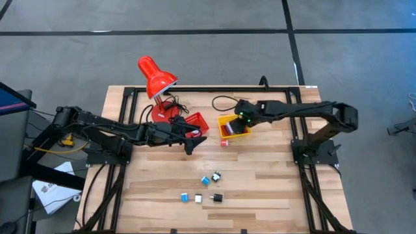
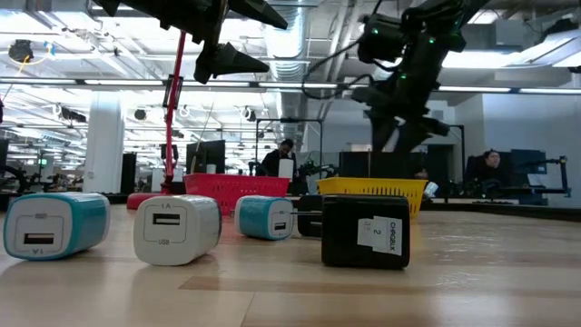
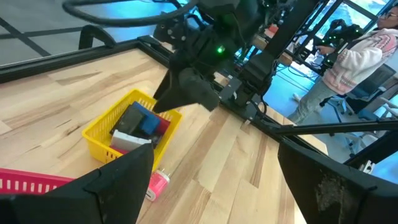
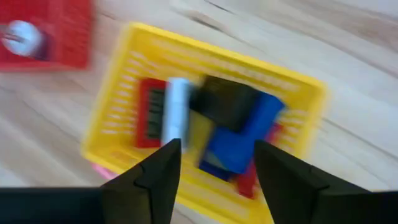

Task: Pick & Place Office items
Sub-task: Adjust the digital timers in the yellow bin

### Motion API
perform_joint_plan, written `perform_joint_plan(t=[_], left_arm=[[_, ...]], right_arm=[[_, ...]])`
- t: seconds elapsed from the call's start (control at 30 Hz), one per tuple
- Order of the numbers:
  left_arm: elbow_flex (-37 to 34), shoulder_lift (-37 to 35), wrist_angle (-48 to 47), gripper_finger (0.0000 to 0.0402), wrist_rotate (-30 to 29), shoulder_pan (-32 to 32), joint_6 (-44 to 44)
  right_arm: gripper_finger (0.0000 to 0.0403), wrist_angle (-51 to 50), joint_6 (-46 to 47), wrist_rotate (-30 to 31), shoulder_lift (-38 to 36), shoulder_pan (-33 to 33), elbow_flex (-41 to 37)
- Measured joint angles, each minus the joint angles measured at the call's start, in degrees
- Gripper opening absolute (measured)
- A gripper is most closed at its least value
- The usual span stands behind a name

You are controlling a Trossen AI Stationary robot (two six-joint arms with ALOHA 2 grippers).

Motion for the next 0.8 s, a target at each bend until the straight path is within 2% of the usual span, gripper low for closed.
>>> perform_joint_plan(t=[0.1,0.23,0.4,0.8], left_arm=[[0.0,0.0,0.0,0.0340,0.0,0.0,0.0],[0.0,0.0,0.0,0.0340,0.0,0.4,0.0],[0.0,0.0,0.4,0.0340,0.0,0.9,0.0],[0.0,0.0,0.4,0.0340,0.0,0.9,-0.2]], right_arm=[[0.0206,-3.7,-1.1,0.0,-0.6,-1.4,0.0],[0.0241,-1.6,-1.6,-3.1,0.0,-2.9,0.0],[0.0276,-0.6,4.0,-4.6,2.5,-3.4,0.1],[0.0282,5.0,7.8,-3.3,10.5,-1.6,0.3]])
